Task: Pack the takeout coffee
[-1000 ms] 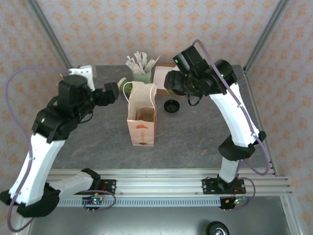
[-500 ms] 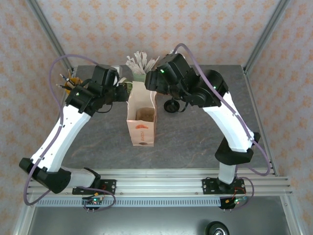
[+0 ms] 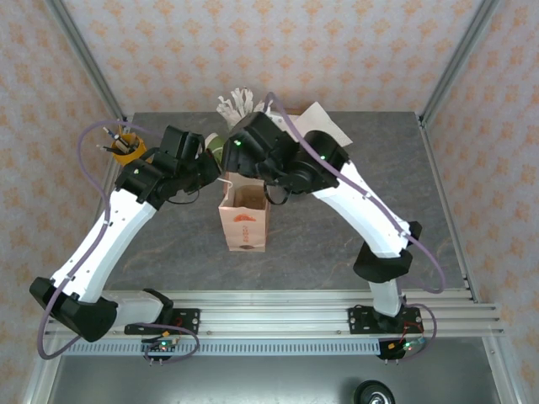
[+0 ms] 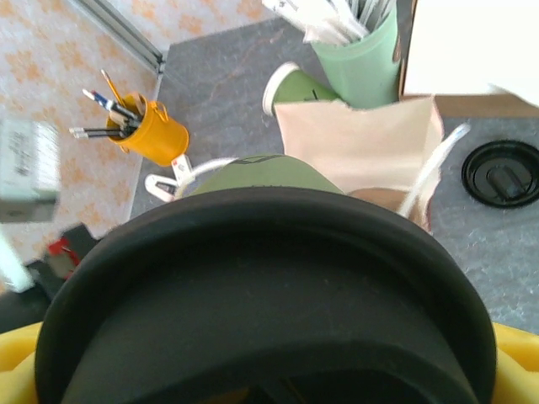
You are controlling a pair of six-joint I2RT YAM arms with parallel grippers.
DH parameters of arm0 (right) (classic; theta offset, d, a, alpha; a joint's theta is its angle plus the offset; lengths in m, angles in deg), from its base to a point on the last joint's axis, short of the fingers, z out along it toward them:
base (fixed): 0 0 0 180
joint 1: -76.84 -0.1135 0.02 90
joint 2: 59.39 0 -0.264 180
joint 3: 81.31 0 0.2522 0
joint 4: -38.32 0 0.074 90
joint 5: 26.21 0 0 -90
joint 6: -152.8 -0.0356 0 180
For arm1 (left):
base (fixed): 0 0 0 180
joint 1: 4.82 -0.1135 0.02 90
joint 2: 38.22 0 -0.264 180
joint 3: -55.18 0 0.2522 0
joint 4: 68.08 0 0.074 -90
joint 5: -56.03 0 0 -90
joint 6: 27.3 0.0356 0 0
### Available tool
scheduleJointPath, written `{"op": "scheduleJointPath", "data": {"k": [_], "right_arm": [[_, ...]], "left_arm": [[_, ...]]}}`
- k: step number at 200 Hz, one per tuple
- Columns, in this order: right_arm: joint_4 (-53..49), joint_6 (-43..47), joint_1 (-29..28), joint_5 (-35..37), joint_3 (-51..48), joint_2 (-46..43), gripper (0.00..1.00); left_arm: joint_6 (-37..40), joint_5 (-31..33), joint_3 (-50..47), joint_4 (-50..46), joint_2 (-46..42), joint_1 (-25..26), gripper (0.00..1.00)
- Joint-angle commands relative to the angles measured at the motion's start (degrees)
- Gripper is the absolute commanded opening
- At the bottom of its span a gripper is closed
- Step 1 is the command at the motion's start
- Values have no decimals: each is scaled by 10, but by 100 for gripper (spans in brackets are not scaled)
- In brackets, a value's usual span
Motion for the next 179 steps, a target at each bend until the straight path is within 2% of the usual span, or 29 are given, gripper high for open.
{"op": "scheduleJointPath", "data": {"k": [1,39,77,111,179], "right_arm": [[-51,-43,-24,28,27,25,63],[-87,-70,-47,84,23,38,61],[-80,-76,-52,76,23,68,61],[-97,-79,-52,109,22,84,62],[-93,-92,-41,83,-26,112,64]], "left_arm": [[-20,19,8,9,-21,-4,0],[-18,66,15,-19,-27,-3,0],[-37,31,20,-15,-31,1,0],[-32,76,16,-22,-52,1,0],[-48,-15,-10,15,-63,1,0]]}}
